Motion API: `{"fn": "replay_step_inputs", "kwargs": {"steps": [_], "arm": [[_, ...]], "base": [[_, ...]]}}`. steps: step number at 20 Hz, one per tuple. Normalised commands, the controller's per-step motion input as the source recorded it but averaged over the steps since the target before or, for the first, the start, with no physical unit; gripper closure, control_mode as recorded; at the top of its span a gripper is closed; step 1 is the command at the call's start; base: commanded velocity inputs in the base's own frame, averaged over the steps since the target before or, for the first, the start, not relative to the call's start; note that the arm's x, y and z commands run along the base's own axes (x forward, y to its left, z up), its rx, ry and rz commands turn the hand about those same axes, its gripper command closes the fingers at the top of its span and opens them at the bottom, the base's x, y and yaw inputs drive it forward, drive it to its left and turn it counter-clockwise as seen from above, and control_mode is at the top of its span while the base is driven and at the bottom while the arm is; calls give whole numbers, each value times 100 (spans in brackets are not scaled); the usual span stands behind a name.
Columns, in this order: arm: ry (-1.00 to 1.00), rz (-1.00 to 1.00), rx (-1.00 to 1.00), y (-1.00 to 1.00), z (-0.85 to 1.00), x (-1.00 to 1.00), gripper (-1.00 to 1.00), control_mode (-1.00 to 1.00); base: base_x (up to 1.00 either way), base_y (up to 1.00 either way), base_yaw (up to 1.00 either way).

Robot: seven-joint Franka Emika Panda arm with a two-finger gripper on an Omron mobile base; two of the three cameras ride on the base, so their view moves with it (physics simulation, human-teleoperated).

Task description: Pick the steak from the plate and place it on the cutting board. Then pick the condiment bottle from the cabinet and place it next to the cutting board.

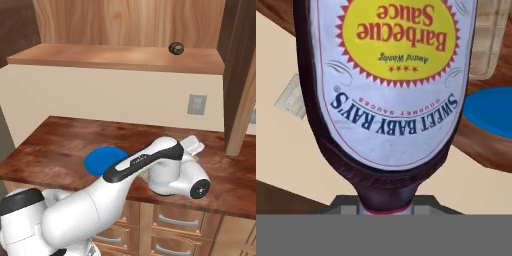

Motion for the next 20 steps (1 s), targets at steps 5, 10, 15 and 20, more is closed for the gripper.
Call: {"fn": "replay_step_inputs", "kwargs": {"steps": [5, 10, 15, 20], "arm": [[8, 0, 25, -8, -5, 2, 100, -100], [0, 0, 34, -18, -6, 6, 100, -100], [-2, 0, 25, -26, 0, 12, 100, -100], [-3, 0, 17, -24, 0, 5, 100, -100]], "base": [[0, 0, 0], [0, 0, 0], [0, 0, 0], [0, 0, 0]]}}
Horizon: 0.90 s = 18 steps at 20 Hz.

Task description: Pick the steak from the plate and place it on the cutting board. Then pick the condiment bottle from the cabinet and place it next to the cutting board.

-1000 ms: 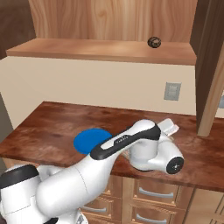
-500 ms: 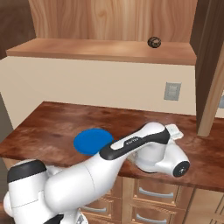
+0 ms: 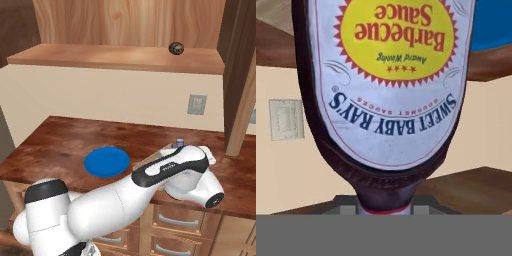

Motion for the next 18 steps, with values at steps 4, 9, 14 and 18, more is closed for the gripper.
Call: {"fn": "replay_step_inputs", "kwargs": {"steps": [4, 9, 14, 18], "arm": [[-1, 0, 4, -20, 0, 0, 100, -100], [-6, 0, 0, -6, -15, 0, 100, -100], [-16, 0, -4, 0, -47, 0, 100, -100], [-18, 0, -6, 0, -51, 0, 100, -100]], "base": [[0, 0, 0], [0, 0, 0], [0, 0, 0], [0, 0, 0]]}}
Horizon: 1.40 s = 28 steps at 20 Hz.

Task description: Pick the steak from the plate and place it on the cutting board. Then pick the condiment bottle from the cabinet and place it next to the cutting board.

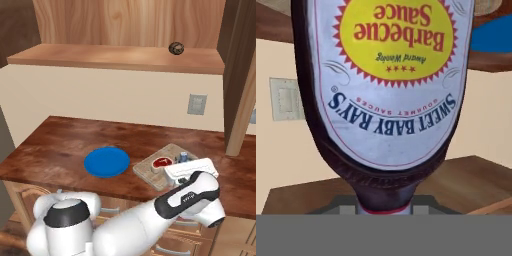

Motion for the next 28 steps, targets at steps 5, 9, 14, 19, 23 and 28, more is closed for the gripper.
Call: {"fn": "replay_step_inputs", "kwargs": {"steps": [5, 9, 14, 19, 23, 28], "arm": [[-16, 0, -6, 0, -46, 0, 100, -100], [-12, 0, -6, 0, -42, 0, 100, -100], [-7, 0, -7, 0, -38, 1, 100, -100], [0, 0, -4, 0, -20, 13, 100, -100], [5, -1, 0, 0, -3, 22, 100, -100], [6, -2, 0, -1, -5, 28, 100, -100]], "base": [[0, 0, 0], [0, 0, 0], [0, 0, 0], [0, 0, 0], [0, 0, 0], [0, 0, 0]]}}
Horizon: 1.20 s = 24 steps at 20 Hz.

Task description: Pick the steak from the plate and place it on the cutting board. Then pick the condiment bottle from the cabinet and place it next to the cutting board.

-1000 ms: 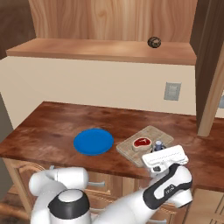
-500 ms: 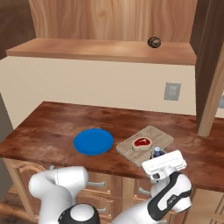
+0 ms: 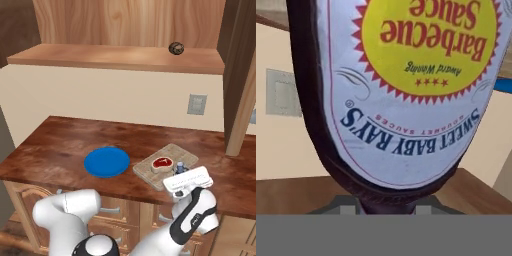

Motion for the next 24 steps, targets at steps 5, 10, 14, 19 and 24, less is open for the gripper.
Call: {"fn": "replay_step_inputs", "kwargs": {"steps": [5, 10, 14, 19, 24], "arm": [[6, -2, 0, -5, -20, 25, 100, -100], [3, 0, 0, -13, -43, 12, 100, -100], [0, 0, 0, -12, -52, 5, 100, -100], [0, 0, 0, -10, -51, 1, 100, -100], [0, 0, 0, 0, -42, 0, -100, -100]], "base": [[0, 0, 0], [0, 0, 0], [0, 0, 0], [0, 0, 0], [0, 0, 0]]}}
